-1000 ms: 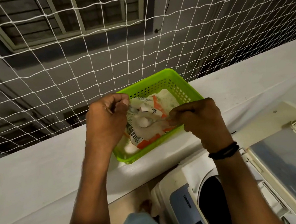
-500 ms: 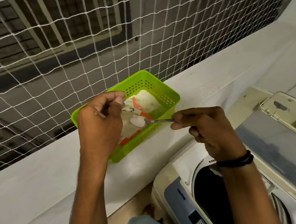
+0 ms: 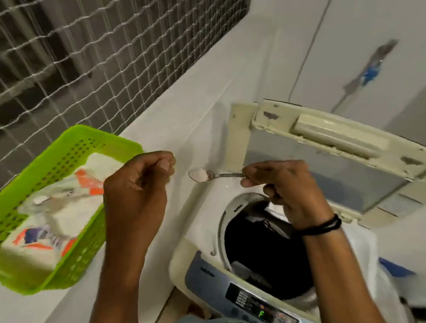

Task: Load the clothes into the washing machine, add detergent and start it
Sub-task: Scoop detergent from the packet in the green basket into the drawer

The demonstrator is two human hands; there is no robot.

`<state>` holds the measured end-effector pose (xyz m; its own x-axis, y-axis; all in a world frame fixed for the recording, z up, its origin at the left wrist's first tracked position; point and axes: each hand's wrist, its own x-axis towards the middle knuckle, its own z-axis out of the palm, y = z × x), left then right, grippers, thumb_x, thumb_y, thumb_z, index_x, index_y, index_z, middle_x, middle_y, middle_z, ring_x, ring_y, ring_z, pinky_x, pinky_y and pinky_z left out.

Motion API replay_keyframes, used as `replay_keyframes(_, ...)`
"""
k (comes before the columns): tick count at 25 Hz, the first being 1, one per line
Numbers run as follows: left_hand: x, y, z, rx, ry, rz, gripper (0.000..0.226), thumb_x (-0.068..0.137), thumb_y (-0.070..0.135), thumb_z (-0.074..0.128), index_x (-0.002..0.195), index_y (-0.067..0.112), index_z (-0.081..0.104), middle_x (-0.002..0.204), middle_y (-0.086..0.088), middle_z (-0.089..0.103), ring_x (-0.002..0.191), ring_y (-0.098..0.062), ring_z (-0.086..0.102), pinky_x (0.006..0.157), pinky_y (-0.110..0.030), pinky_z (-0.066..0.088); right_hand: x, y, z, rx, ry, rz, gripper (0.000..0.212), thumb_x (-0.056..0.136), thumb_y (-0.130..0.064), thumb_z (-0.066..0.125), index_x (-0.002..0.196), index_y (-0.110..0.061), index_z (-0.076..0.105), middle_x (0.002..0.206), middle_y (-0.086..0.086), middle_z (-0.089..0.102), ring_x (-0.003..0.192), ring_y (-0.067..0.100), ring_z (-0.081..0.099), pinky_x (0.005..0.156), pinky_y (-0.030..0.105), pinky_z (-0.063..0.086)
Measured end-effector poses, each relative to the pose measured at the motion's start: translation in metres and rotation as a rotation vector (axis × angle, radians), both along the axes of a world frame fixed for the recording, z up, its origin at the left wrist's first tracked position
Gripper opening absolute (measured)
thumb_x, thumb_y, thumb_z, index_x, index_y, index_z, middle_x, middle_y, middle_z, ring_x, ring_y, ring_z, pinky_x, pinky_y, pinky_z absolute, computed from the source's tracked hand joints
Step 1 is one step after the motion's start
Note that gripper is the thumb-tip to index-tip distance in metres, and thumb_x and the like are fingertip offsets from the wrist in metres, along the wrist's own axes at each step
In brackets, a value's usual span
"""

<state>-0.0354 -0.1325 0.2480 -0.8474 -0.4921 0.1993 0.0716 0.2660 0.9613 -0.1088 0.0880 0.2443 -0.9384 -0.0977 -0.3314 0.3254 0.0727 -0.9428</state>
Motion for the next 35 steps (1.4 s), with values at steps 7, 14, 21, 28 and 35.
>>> replay_keyframes(7,-0.059,0.073,-0.061,0.019,-0.142,-0.285,0.016,0.090,0.021,0.059,0.094,0.022,0.075,0.088,0.006,0.076,0.086,-0.014,0.072,0.084,-0.044,0.059,-0.014,0.116,-0.083,0.036,-0.084,-0.392,0.010,0.077,-0.009,0.071,0.082,-0.003,0.077,0.064,0.010,0.069,0.041,0.009,0.035,0.043,0.017,0.028)
replay_keyframes(14,-0.116,0.140,-0.183,0.173,-0.470,-0.380,0.015,0.077,0.036,0.060,0.079,0.040,0.075,0.080,0.008,0.076,0.084,-0.019,0.073,0.087,-0.046,0.058,-0.027,0.164,-0.185,0.138,-0.210,-0.678,0.007,0.069,-0.008,0.074,0.075,-0.004,0.072,0.068,0.014,0.059,0.060,0.020,0.046,0.048,0.025,0.039)
replay_keyframes(21,-0.135,0.192,-0.251,-0.027,-0.760,-0.599,0.034,0.095,0.014,0.046,0.124,0.015,0.065,0.110,-0.004,0.068,0.098,-0.017,0.062,0.082,-0.023,0.045,-0.024,0.145,-0.249,0.668,-0.082,-0.507,0.017,0.089,-0.015,0.066,0.100,-0.012,0.078,0.100,0.014,0.076,0.096,0.032,0.069,0.078,0.025,0.047)
replay_keyframes(28,-0.143,0.201,-0.280,-0.093,-0.857,-0.700,0.052,0.092,0.008,0.045,0.144,0.015,0.047,0.144,-0.005,0.052,0.132,-0.022,0.050,0.096,-0.018,0.036,-0.019,0.141,-0.259,0.816,0.149,-0.481,0.023,0.087,-0.001,0.063,0.105,-0.008,0.076,0.104,0.011,0.075,0.098,0.029,0.069,0.086,0.021,0.044)
replay_keyframes(35,-0.132,0.185,-0.246,0.013,-0.778,-0.607,0.049,0.095,0.008,0.050,0.144,0.009,0.046,0.147,-0.005,0.050,0.134,-0.018,0.048,0.109,-0.023,0.034,-0.021,0.146,-0.223,0.425,-0.074,-0.733,0.018,0.089,-0.018,0.066,0.098,-0.007,0.078,0.087,0.009,0.076,0.076,0.016,0.064,0.079,0.027,0.054)
